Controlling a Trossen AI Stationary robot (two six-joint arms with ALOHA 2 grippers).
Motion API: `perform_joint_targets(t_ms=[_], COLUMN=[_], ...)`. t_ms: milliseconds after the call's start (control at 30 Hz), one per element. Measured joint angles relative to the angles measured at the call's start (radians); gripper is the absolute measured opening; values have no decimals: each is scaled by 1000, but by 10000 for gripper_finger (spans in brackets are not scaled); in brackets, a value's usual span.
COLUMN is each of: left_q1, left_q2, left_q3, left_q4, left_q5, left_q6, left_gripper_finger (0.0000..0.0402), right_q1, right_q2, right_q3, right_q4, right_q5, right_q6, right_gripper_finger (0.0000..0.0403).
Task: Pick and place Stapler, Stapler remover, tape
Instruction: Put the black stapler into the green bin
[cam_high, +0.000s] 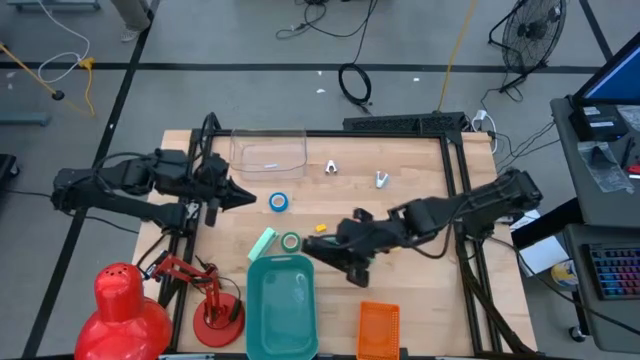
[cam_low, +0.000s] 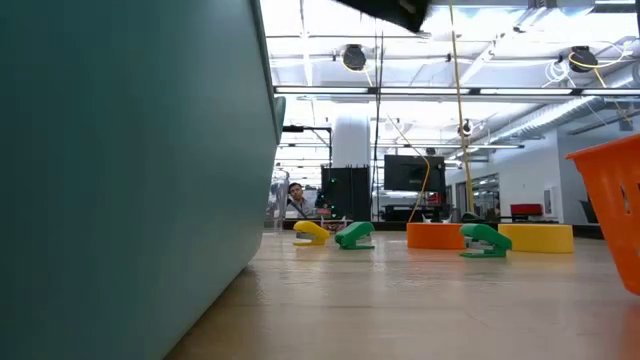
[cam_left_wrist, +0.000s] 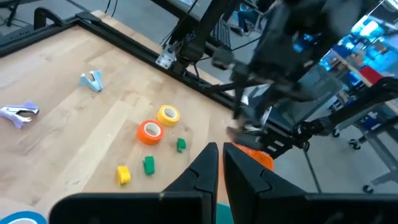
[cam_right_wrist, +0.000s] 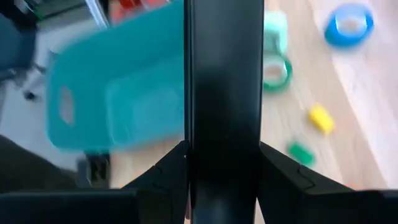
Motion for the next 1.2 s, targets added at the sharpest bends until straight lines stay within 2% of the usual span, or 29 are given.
perform_joint_targets(t_ms=[200, 433, 733, 1000, 1200], left_q1=[49, 120, 135, 54, -9], left_q2=[-9, -60, -82, -80, -75], left_q3=[0, 0, 0, 0, 0], left_q4=[-44, -120, -170, -150, -142], left_q5=[-65, -161, -150, -151, -170], left_q6=[-6, -77, -84, -162, -221], left_gripper_finger=[26, 26, 26, 26, 26], right_q1=[-29, -59, -80, -56, -15], right_q2=[139, 275, 287, 332, 370], right_q3=[191, 347, 365, 368, 364], right_q4=[-19, -162, -61, 172, 191], right_q5=[-99, -230, -241, -242, -193], right_q6=[-31, -4, 13, 40, -31], right_gripper_finger=[132, 132, 132, 132, 132])
